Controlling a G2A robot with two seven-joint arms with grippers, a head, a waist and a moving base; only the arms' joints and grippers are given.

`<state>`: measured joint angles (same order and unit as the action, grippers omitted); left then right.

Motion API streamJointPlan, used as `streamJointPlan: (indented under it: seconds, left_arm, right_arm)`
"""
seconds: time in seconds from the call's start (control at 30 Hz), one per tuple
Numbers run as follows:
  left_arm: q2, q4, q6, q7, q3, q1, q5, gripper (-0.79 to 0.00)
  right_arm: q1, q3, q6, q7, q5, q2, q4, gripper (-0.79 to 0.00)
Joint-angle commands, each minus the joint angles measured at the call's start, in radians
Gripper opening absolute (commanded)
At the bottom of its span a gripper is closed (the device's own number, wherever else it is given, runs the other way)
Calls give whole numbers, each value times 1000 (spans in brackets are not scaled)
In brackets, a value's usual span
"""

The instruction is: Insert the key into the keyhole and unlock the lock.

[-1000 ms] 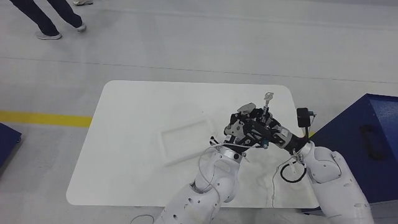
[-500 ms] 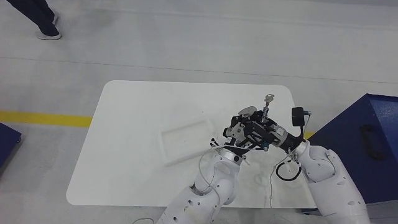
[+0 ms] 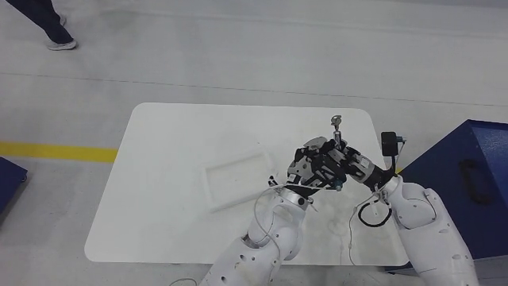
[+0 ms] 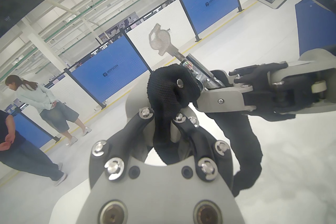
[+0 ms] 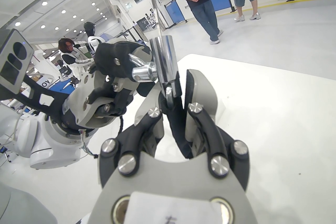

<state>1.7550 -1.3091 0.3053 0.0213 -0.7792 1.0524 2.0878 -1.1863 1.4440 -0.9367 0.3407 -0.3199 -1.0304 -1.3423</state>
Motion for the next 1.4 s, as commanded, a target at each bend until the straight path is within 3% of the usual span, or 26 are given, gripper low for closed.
streamJointPlan:
  seconds: [0.0,0.33,0.4,0.47,0.53,0.57,0.9,1.23,1.37]
  left_arm:
    - [2,3,-3,3,0,0,-1,-785]
    - [9,13,-12,9,0,-1,-2,-785]
    - [10,15,-15,11,-2,1,-4,-662]
    - [11,16,-18,15,-1,4,-4,-714]
    - [12,16,-23,16,-2,6,-7,-453]
    - [13,15,-25,18,-1,8,-8,0]
    - [4,-15,-23,80,-63,48,-62,0]
    - [4,-15,-23,80,-63,48,-62,0]
    - [-12,-40,-33,43,-85,43,81,0]
  right_arm:
    - [3,-4,1,4,6,0,4,-785]
    - [14,-7,-10,-7,17,2,20,-785]
    - [18,-3,-13,-18,13,2,26,-785]
    - [19,-5,-15,-25,9,1,30,-785]
    - [21,-5,-20,-37,8,1,34,-785]
    - [22,-3,-24,-48,5,0,36,-785]
    - [55,40,-58,-242,-90,-10,76,-785]
    - [55,42,-53,-241,-96,-9,73,-785]
    - [47,101,-25,-304,-380,-1,13,-785]
